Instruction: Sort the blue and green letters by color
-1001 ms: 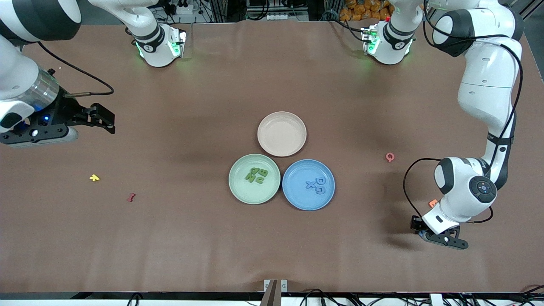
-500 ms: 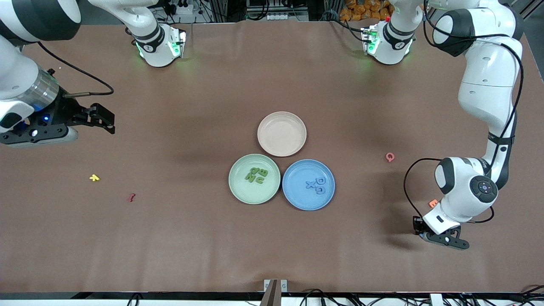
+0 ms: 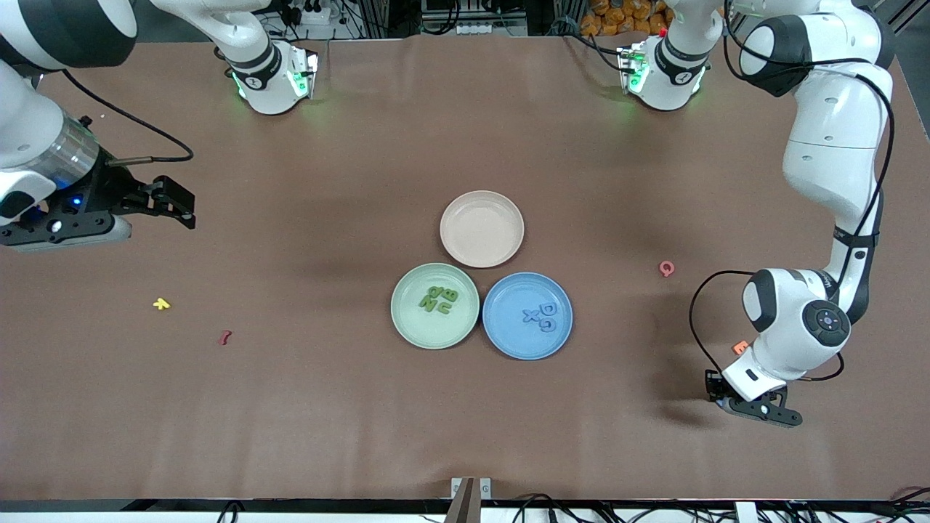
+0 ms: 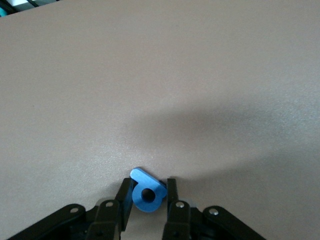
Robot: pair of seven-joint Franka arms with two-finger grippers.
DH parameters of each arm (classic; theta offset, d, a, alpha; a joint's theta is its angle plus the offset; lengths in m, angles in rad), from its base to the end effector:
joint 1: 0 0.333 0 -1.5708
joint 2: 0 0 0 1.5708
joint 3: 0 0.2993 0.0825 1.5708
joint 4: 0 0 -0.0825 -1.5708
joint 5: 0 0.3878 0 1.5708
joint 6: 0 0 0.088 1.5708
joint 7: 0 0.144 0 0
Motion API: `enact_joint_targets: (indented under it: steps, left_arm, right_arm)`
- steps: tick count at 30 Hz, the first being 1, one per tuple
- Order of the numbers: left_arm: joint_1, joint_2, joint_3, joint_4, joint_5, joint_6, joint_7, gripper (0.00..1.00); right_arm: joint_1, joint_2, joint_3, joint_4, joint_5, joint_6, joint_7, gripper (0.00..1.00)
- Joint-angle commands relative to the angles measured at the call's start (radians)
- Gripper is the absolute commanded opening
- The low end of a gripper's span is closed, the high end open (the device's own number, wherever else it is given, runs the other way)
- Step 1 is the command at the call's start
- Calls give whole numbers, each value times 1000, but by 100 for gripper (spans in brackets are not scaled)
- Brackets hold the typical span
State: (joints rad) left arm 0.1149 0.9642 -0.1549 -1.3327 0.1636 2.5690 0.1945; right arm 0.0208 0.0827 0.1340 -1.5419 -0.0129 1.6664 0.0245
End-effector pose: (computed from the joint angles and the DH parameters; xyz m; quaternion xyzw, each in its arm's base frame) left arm 0.7628 -0.0052 0.1309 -0.9805 0.1359 -0.1418 0.0062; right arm 0.5860 0.0870 0.5462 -0.9976 -0.0652 -0.0213 0.0010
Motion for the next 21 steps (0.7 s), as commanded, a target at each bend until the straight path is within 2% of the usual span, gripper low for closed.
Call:
enact_joint_targets:
  steps: [1,11,21]
  left_arm:
    - [-6,-27,2,-26,-15,11,-17,20]
    - [-20,-53,3,-29,-13,-1,-35,19]
    - [-49,-133,2,-46,-15,-136,-116,19]
  right_arm:
    - [-4,11,1,29,21,-14,-5,100]
    - [-6,11,-1,29,19,-14,-5,100]
    - [-12,12,-1,29,19,-14,-3,100]
